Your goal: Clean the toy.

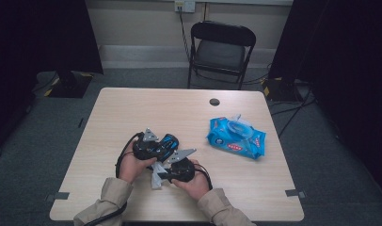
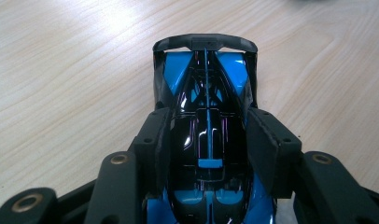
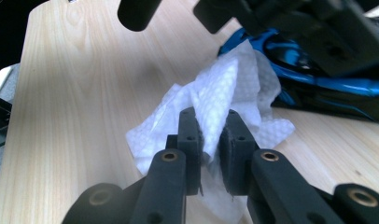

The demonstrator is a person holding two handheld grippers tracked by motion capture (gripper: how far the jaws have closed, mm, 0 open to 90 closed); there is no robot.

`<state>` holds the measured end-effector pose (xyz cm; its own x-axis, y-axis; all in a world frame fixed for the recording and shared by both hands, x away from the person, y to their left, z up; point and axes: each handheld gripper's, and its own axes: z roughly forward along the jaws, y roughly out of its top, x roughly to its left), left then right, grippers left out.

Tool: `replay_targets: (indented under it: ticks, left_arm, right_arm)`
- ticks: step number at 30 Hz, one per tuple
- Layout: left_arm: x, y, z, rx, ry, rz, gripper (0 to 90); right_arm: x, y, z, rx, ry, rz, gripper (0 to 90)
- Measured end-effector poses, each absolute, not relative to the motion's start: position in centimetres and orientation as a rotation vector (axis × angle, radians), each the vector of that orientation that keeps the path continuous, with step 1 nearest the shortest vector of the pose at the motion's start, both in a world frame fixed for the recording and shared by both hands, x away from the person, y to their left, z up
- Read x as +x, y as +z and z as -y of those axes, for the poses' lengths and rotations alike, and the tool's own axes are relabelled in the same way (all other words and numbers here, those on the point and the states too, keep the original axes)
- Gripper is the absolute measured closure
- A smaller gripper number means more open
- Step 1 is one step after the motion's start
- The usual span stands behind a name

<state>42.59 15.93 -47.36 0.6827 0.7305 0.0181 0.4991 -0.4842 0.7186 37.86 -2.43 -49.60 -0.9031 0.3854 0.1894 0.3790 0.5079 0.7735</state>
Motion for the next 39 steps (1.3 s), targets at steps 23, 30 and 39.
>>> replay_targets:
  ticks: [23,30,39]
  left_arm:
    - [42.0,-46.6,-16.1,2.186,0.399,-0.908,47.9]
    - [41.4,-45.5,-15.8,2.188,0.389,-0.865,46.9]
    - [40.3,-45.0,-14.7,2.181,0.334,-0.793,45.1]
  right_arm:
    - [38.5,-49.5,6.8,0.774,1.315,-2.663,74.6]
    - [38.6,-49.3,7.2,0.769,1.264,-2.642,62.1]
    - [38.8,-48.4,8.4,0.778,1.261,-2.612,47.8]
